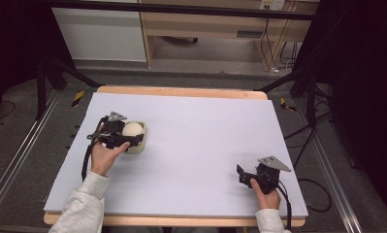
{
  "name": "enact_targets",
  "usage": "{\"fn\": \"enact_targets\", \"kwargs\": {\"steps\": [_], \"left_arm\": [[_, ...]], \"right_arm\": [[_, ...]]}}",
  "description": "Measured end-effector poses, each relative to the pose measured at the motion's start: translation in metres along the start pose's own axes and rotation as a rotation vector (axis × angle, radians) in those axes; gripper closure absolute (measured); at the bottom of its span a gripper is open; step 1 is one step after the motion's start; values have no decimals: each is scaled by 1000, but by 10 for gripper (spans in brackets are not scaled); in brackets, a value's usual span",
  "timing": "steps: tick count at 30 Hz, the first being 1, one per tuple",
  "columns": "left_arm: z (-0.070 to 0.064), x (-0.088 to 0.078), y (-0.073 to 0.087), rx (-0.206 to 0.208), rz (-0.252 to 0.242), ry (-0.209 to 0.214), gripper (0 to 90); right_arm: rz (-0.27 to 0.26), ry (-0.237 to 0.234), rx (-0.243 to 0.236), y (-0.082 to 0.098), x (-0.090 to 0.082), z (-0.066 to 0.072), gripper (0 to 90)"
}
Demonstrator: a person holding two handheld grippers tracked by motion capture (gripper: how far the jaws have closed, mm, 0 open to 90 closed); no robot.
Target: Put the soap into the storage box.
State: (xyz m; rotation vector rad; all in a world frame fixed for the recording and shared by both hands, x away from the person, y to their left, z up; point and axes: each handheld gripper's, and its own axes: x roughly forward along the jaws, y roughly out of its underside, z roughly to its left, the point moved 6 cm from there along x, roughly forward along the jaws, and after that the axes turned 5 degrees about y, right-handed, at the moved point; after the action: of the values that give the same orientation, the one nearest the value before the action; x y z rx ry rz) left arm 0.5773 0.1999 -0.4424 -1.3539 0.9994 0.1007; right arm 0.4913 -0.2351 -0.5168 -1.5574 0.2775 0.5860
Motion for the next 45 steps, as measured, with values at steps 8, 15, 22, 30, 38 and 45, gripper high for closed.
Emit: {"fn": "enact_targets", "kwargs": {"steps": [8, 15, 22, 30, 38, 45], "left_arm": [[10, 8, -1, -8, 13, -20, 238], [19, 14, 1, -19, 33, -32, 239], [26, 24, 5, -34, 55, -45, 239], [31, 29, 10, -36, 74, -52, 238], [31, 36, 14, -38, 89, -57, 238], [31, 39, 17, -28, 105, -59, 238]], "right_arm": [[-1, 2, 0, 0, 0, 0, 39], [0, 2, 0, 0, 0, 0, 38], [0, 2, 1, 0, 0, 0, 38], [0, 1, 1, 0, 0, 0, 38], [3, -2, 6, 0, 0, 0, 38], [3, -2, 7, 0, 0, 0, 38]]}}
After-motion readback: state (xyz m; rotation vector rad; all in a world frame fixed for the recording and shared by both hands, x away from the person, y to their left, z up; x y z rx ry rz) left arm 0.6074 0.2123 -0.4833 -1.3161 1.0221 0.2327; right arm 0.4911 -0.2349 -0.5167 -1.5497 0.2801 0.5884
